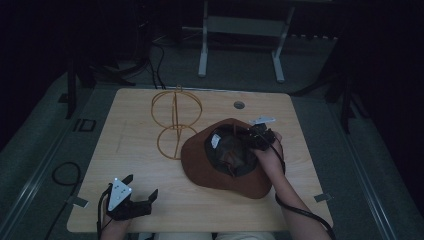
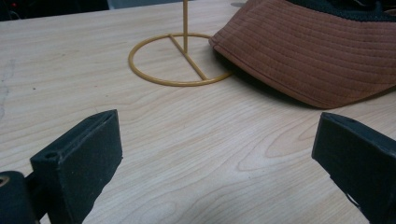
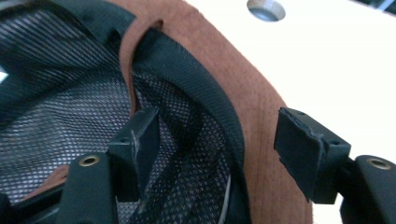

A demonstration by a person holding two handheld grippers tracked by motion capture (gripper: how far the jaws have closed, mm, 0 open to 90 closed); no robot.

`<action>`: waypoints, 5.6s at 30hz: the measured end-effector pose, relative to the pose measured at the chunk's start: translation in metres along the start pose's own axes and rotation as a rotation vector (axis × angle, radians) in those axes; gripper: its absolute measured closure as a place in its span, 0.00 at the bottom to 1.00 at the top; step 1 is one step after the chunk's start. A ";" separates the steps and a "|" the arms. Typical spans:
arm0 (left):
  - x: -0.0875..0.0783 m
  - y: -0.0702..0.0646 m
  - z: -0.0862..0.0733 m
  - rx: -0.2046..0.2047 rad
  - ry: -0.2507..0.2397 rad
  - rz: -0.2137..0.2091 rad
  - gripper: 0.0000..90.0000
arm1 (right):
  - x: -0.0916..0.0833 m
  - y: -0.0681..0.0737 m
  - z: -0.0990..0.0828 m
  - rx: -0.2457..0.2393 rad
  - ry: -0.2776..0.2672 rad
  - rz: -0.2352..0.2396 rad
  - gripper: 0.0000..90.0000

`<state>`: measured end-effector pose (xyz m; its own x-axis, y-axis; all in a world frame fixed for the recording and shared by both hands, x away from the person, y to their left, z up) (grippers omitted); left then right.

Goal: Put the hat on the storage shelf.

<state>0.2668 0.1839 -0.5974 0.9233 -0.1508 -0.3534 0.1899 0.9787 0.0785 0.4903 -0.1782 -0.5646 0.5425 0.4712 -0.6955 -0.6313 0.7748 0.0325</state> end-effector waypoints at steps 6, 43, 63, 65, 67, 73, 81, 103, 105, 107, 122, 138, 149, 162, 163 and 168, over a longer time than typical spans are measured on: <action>-0.001 0.000 0.002 -0.005 -0.001 0.003 0.03 | 0.018 0.001 -0.010 -0.015 0.063 -0.042 0.39; -0.003 -0.048 0.042 0.035 0.054 -0.132 0.03 | -0.099 -0.006 0.019 0.045 -0.247 -0.069 0.93; 0.041 -0.122 0.121 0.156 0.030 -0.247 0.03 | -0.118 0.011 0.005 0.030 -0.281 -0.036 0.93; 0.046 -0.131 0.128 0.170 0.023 -0.256 0.03 | -0.119 0.013 0.005 0.028 -0.288 -0.034 0.93; 0.052 -0.141 0.135 0.184 0.018 -0.270 0.03 | -0.120 0.015 0.005 0.026 -0.290 -0.032 0.93; 0.074 -0.167 0.153 0.226 0.021 -0.257 0.05 | -0.120 0.020 0.005 0.018 -0.290 -0.025 0.93; 0.105 -0.179 0.167 0.248 0.062 -0.166 0.16 | -0.121 0.025 0.005 0.009 -0.294 -0.012 0.93; 0.121 -0.185 0.167 0.278 0.108 -0.004 0.96 | -0.126 0.038 0.004 0.002 -0.317 0.015 0.93; 0.120 -0.185 0.170 0.281 0.098 0.000 0.96 | -0.127 0.039 0.004 0.006 -0.323 0.022 0.93; 0.118 -0.185 0.173 0.269 0.090 -0.006 0.96 | -0.130 0.039 0.003 0.002 -0.326 0.024 0.92; 0.102 -0.182 0.195 0.309 0.010 -0.027 0.97 | -0.164 0.054 -0.024 -0.020 -0.356 0.158 0.60; 0.052 -0.139 0.199 0.306 -0.235 -0.250 0.96 | -0.216 0.002 -0.052 -0.016 -0.359 0.141 0.48; 0.008 -0.152 0.204 0.268 -0.420 -0.550 0.96 | -0.185 0.038 -0.037 -0.074 -0.337 0.309 0.49; -0.006 -0.175 0.209 0.289 -0.475 -0.575 0.96 | -0.185 0.120 -0.016 -0.247 -0.424 0.636 0.47; -0.006 -0.179 0.209 0.289 -0.478 -0.582 0.96 | -0.185 0.122 -0.015 -0.256 -0.424 0.639 0.47; -0.006 -0.187 0.211 0.278 -0.493 -0.584 0.96 | -0.179 0.133 -0.006 -0.274 -0.439 0.670 0.46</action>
<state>0.2956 -0.0277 -0.4136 0.6780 -0.7341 0.0374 0.7027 0.6623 0.2599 0.3060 -0.1620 -0.4400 0.1359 0.9593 -0.2474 -0.9776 0.1703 0.1236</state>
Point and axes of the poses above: each handheld gripper's, and its own axes: x roughly forward along the jaws, z roughly out of its top, y roughly to its left, the point moved 7 cm from there along x, roughly forward along the jaws, and after that the axes turned 15 degrees about z, right-handed, at the moved point
